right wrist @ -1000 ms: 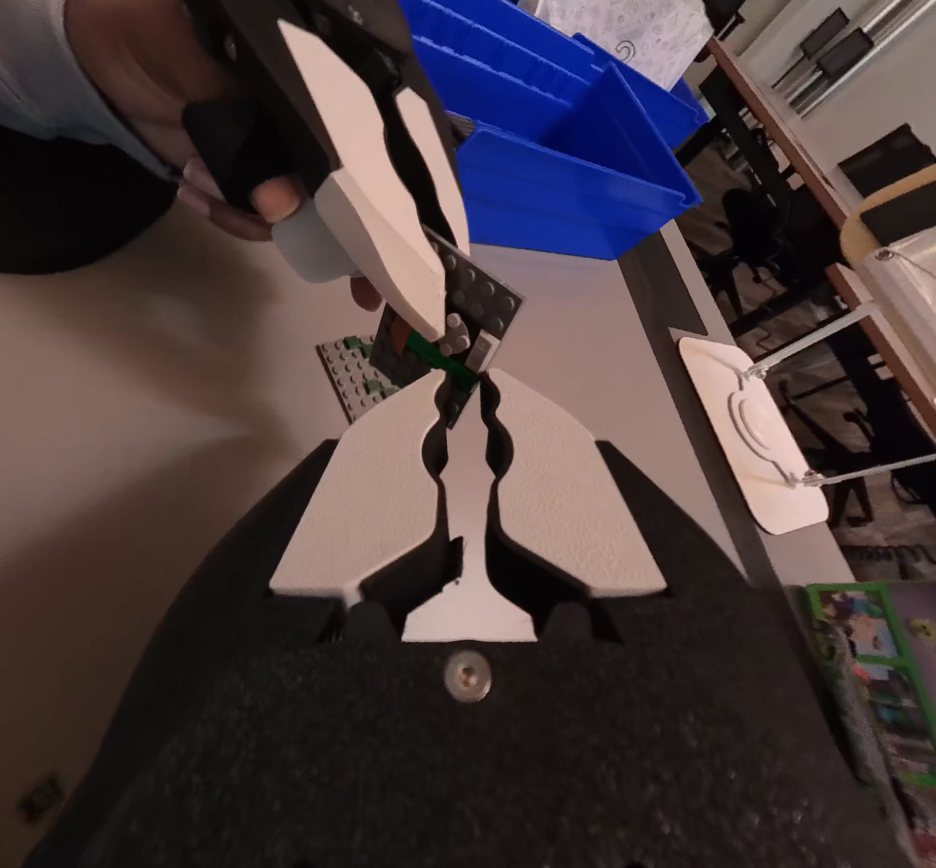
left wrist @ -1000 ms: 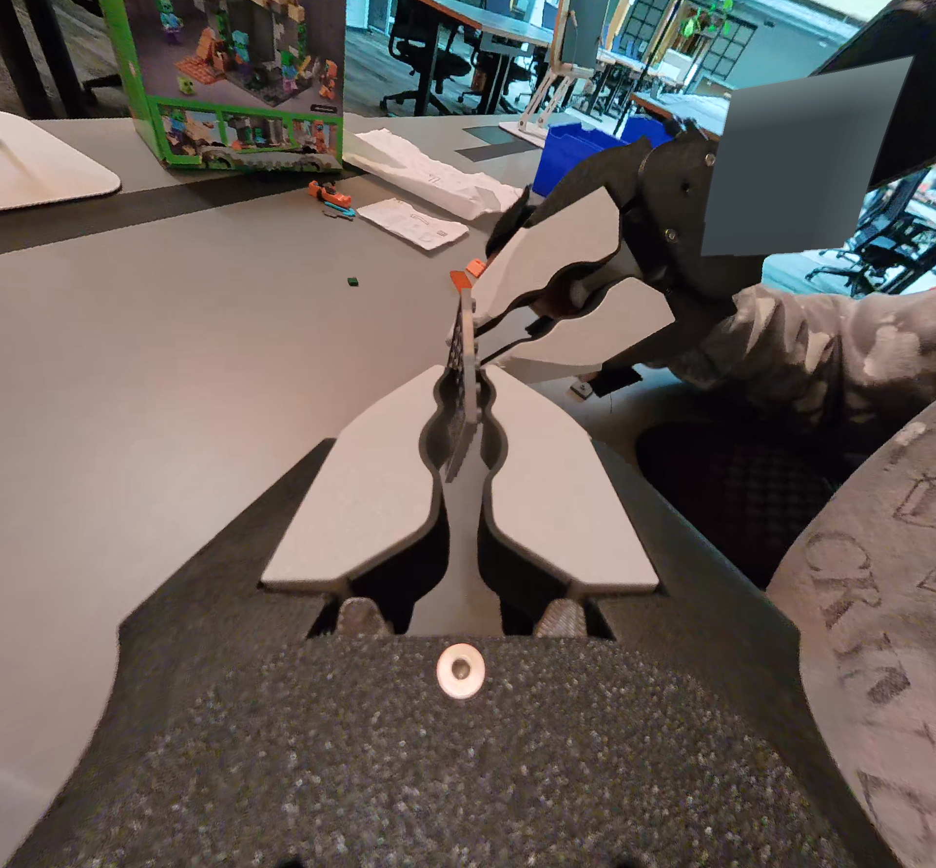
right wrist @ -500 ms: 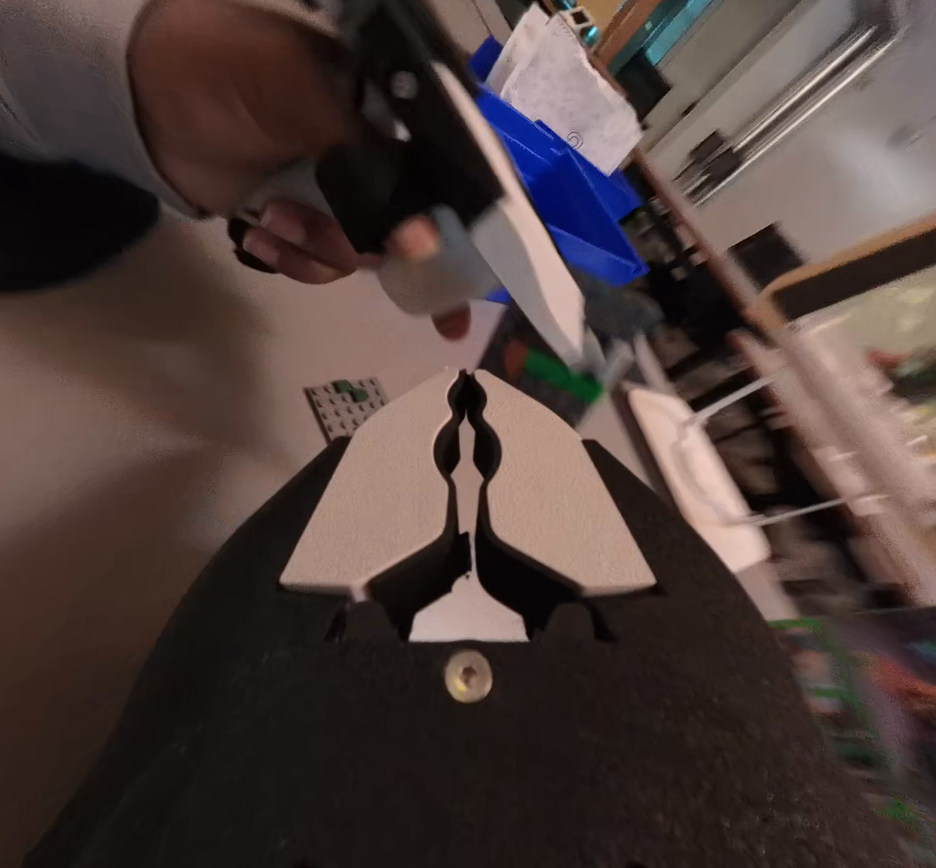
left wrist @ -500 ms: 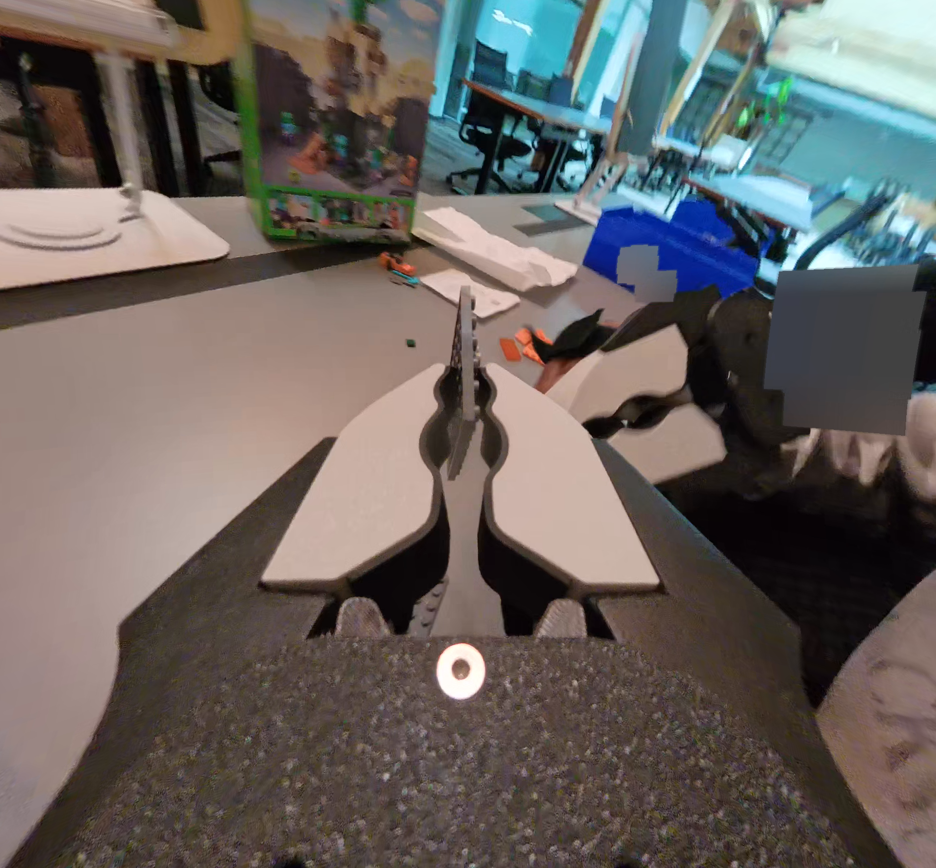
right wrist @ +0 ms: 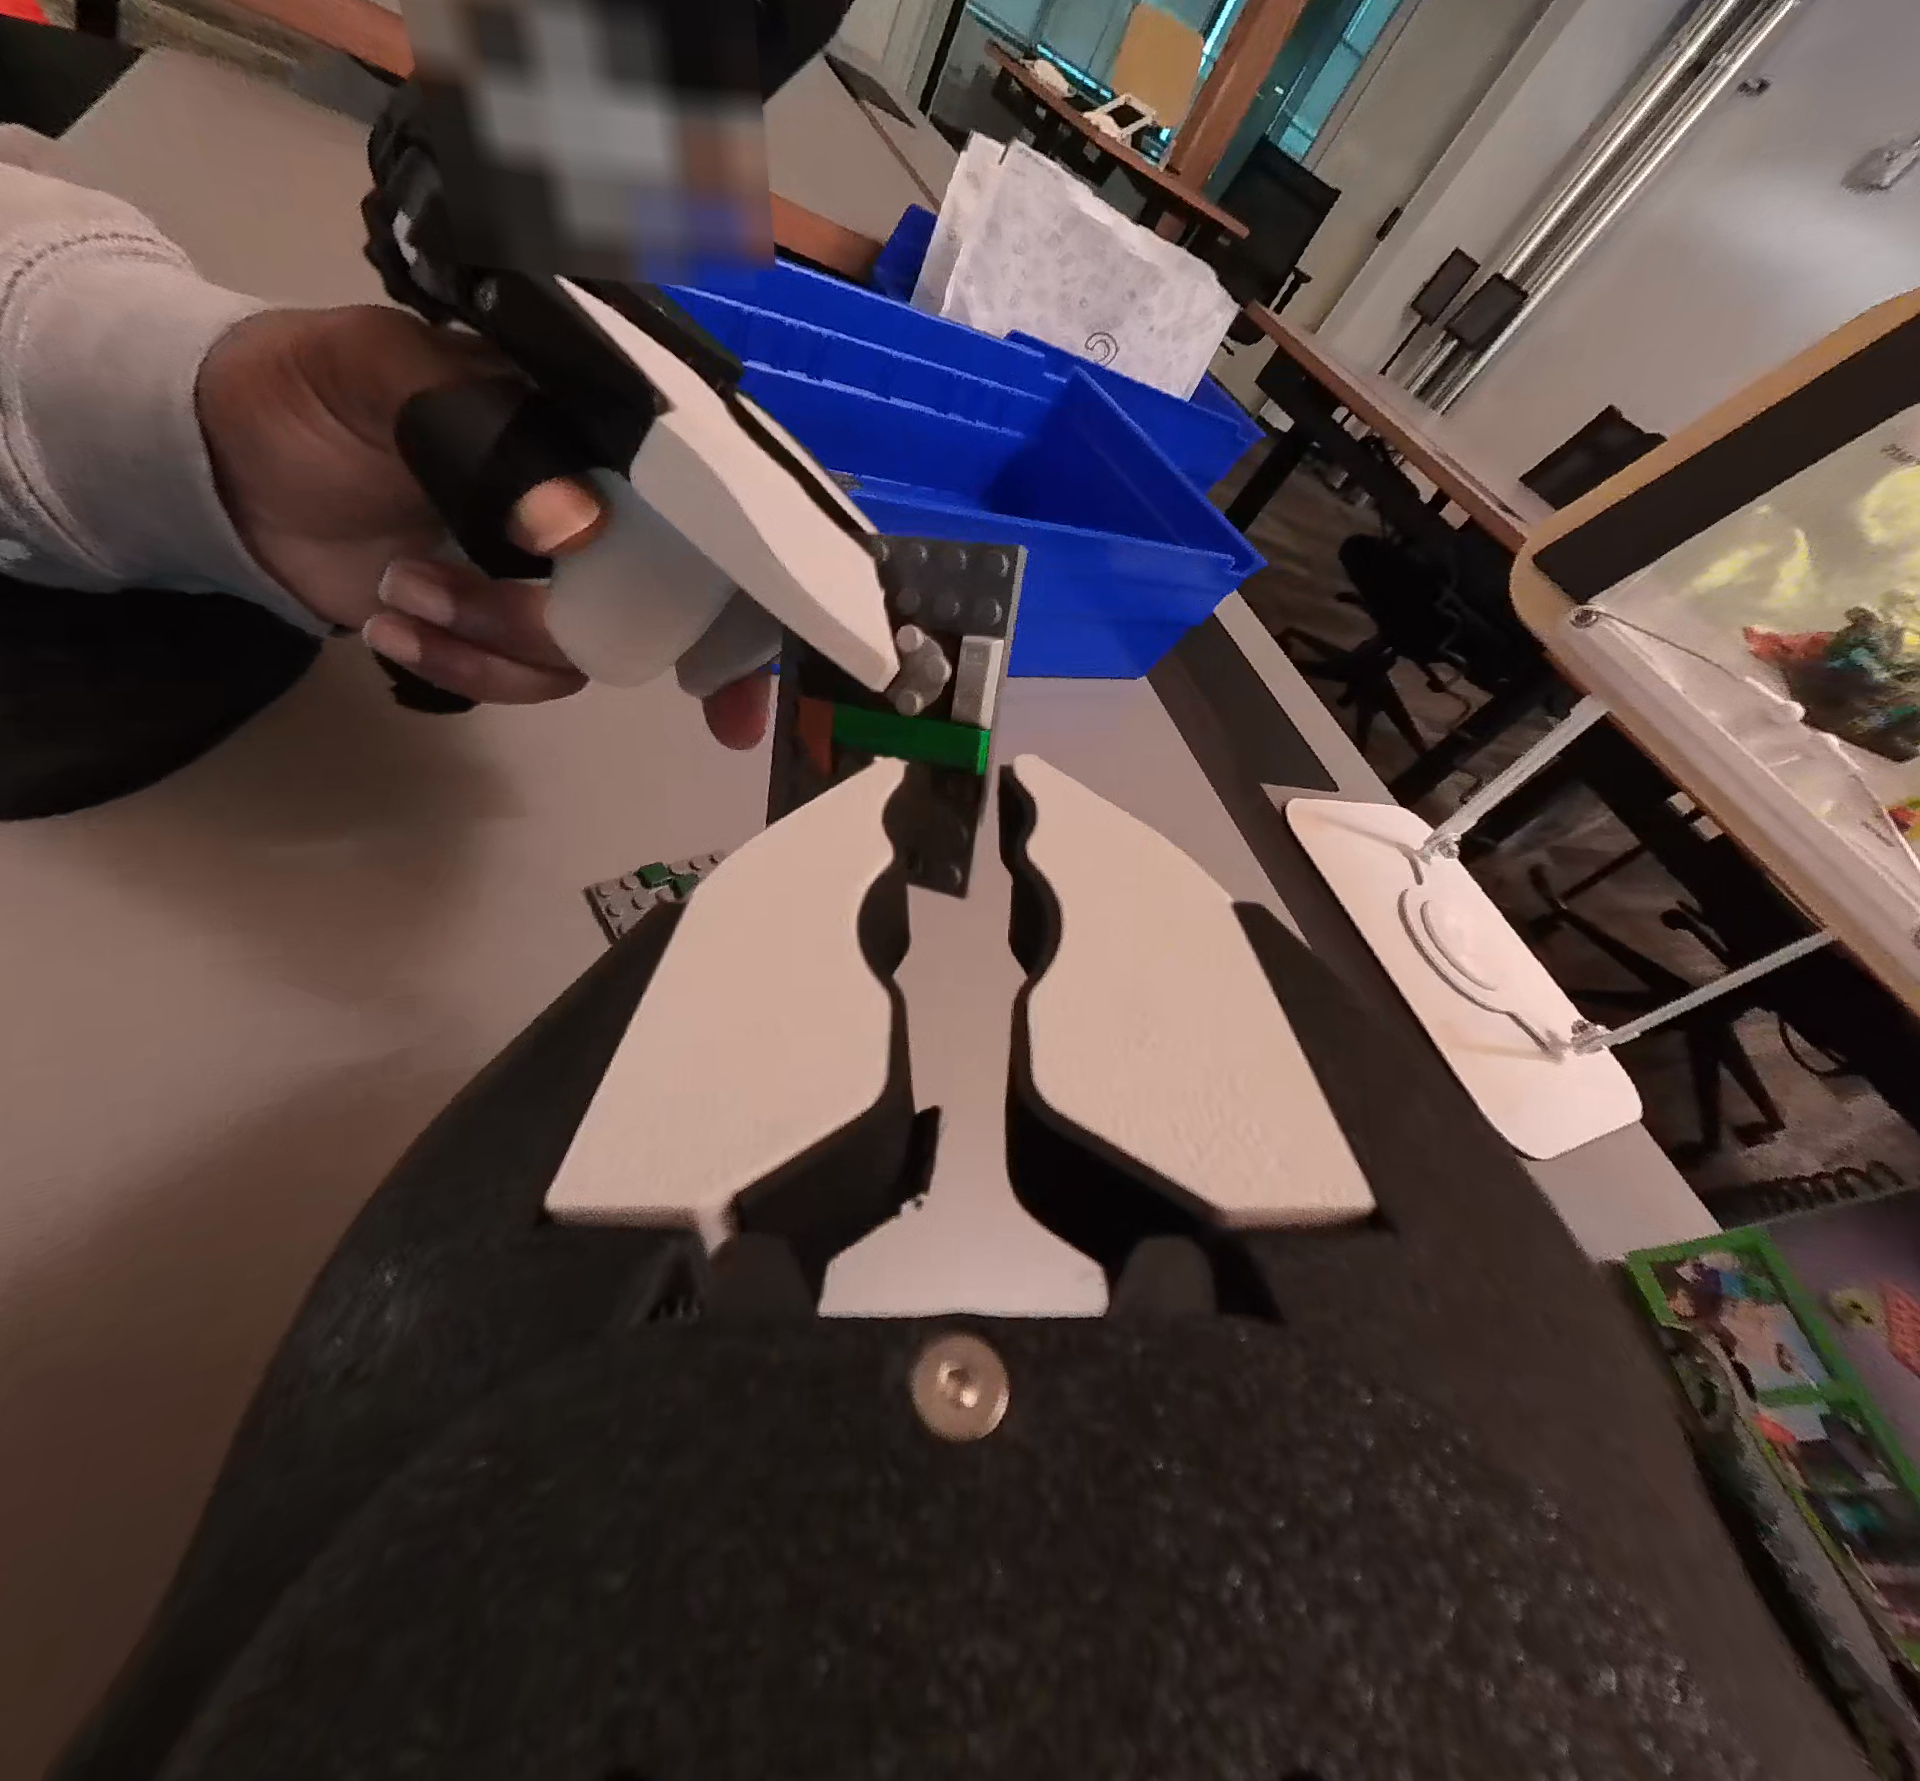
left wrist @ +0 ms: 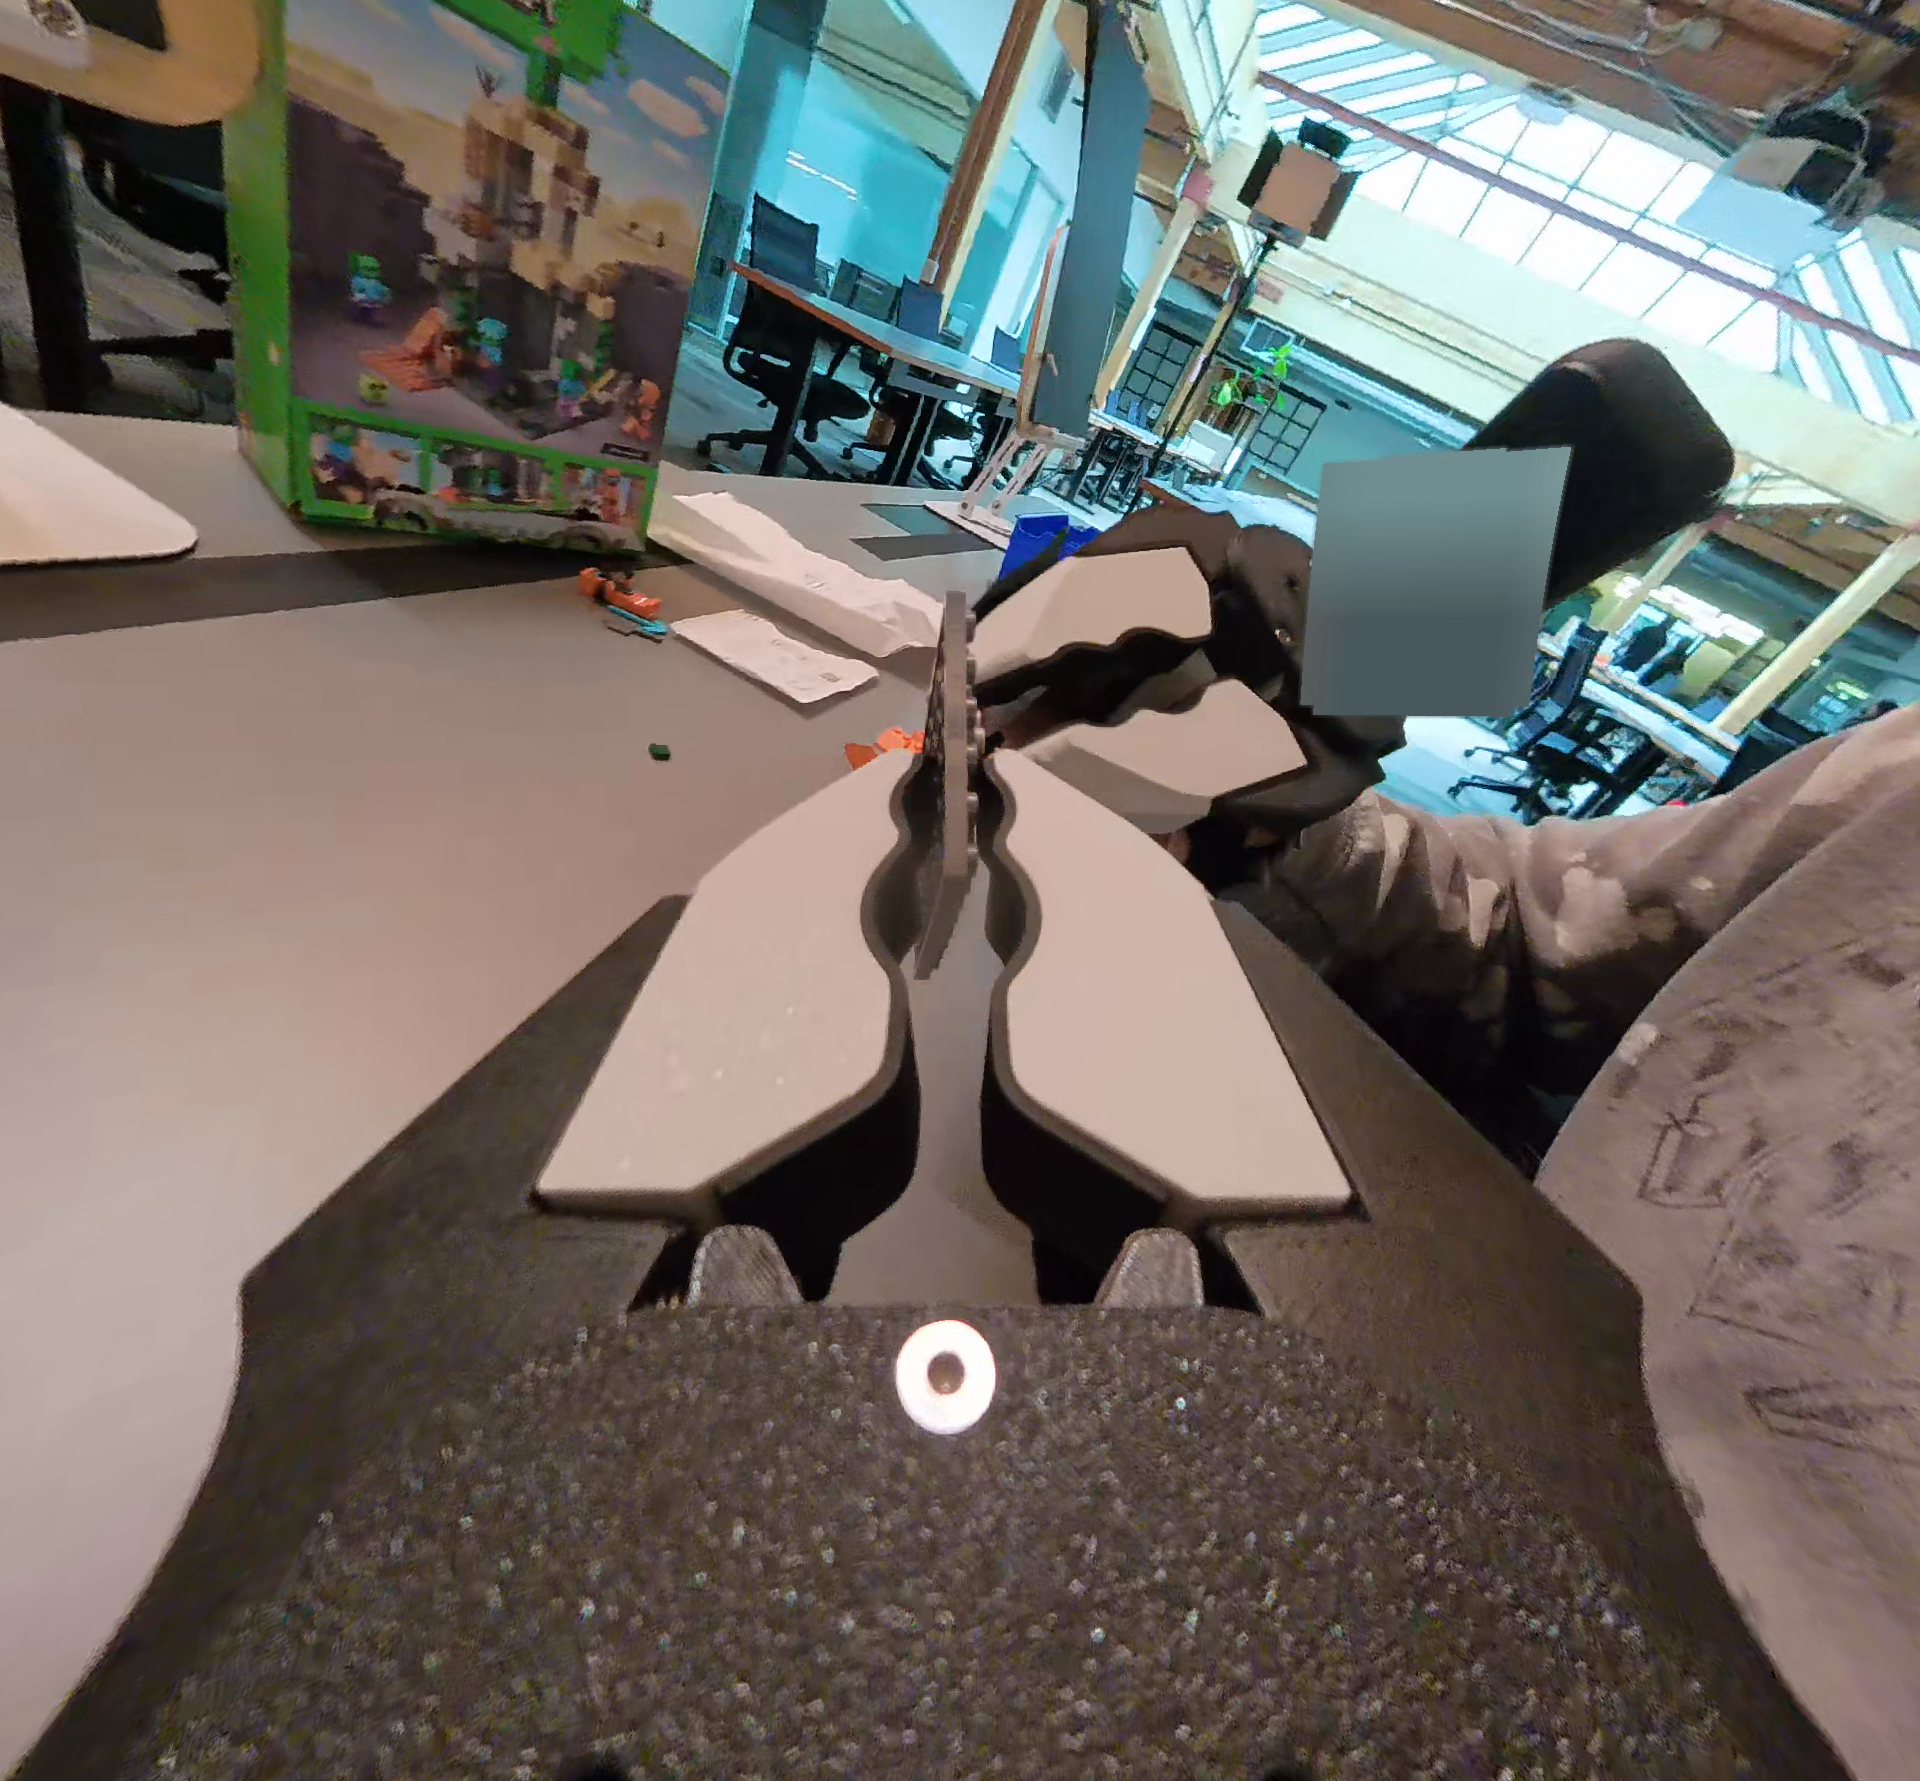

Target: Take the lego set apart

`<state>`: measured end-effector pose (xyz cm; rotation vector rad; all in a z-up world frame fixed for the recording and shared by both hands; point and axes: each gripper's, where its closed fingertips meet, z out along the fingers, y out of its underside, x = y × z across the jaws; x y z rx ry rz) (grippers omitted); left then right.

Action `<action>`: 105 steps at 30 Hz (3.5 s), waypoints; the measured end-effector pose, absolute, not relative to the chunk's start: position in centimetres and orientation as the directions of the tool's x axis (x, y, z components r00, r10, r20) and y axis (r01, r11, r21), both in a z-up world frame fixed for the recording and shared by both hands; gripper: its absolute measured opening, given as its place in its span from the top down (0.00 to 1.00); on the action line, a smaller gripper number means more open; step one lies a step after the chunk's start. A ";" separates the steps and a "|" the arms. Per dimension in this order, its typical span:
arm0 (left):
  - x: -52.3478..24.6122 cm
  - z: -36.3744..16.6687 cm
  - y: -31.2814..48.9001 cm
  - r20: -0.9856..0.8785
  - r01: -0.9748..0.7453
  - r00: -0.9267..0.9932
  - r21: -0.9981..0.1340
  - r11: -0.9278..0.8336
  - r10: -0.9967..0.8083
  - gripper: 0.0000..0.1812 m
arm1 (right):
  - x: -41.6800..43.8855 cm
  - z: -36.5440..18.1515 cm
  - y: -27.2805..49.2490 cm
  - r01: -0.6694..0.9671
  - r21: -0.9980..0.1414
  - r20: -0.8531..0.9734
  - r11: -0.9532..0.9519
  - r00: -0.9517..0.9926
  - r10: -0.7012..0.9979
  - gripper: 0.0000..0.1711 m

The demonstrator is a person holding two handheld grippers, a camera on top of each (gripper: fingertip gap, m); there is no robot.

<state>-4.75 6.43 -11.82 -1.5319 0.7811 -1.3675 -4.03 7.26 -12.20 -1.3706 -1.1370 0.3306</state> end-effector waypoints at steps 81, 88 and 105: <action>-5.7 -13.3 10.4 0.641 0.206 0.262 -0.767 -0.608 -0.721 0.95 | -6.1 -14.7 5.6 0.361 -0.872 0.474 0.331 0.449 0.757 0.97; -6.0 -13.5 10.7 0.674 0.220 0.236 -0.739 -0.637 -0.700 0.95 | -5.3 -14.6 6.2 0.323 -0.906 0.401 0.273 0.457 0.794 0.99; -3.7 -14.1 7.3 0.497 0.082 0.203 -0.867 -0.491 -0.844 0.96 | -3.9 -13.6 8.0 0.223 -0.975 0.128 0.013 0.508 0.852 0.93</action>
